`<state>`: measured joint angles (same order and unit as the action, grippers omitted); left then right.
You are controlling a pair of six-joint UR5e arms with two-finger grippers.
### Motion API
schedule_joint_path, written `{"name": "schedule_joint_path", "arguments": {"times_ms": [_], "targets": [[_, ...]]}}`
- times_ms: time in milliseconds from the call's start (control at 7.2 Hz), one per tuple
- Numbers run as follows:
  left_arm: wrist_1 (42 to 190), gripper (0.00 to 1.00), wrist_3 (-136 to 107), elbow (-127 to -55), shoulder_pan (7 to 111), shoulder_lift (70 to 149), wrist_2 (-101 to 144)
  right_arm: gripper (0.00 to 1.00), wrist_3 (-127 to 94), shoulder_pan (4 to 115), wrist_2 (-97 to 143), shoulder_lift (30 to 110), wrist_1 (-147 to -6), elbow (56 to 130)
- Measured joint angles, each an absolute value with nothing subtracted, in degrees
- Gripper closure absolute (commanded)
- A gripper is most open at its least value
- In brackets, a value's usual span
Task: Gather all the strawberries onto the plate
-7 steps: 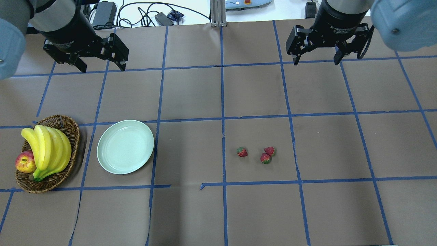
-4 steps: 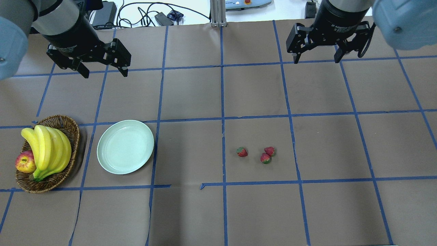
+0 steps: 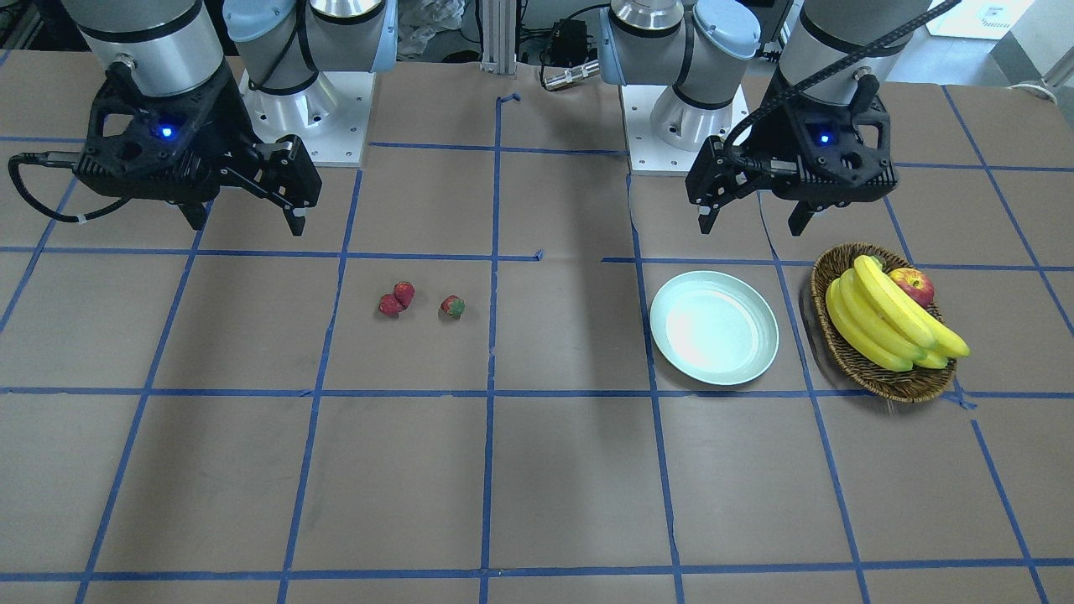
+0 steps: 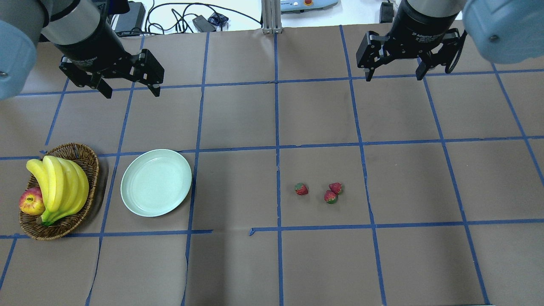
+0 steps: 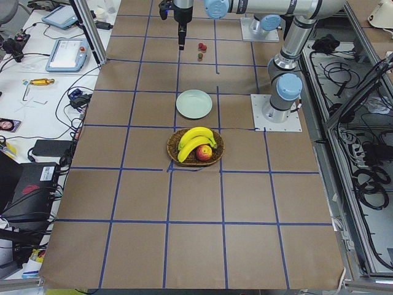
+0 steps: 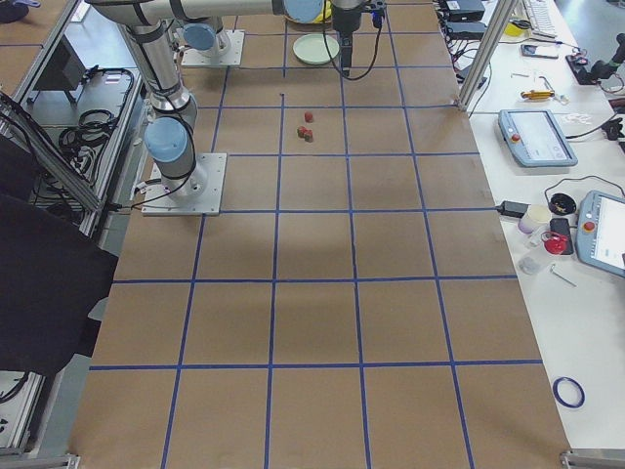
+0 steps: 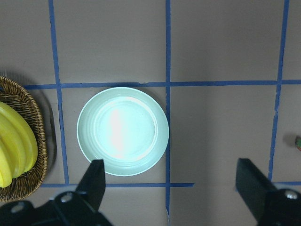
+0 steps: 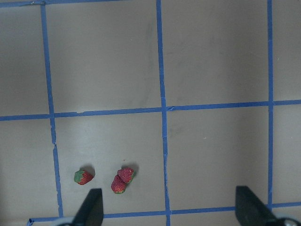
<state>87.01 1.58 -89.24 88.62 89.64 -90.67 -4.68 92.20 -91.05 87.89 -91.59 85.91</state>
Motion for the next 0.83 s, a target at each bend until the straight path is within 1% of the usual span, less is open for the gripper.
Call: {"name": "schedule_joint_path", "arguments": {"times_ms": [556,833], "targets": [[87.21,0.0,2.15,-89.27,88.63,89.87,-90.58,0.0,-4.77,92.36,-90.84,87.82,-91.17,86.19],[87.22,0.0,2.19,-89.19,88.6,89.78,-90.59,0.0,-5.09,95.24,-89.63,86.49,-92.05,87.27]]}}
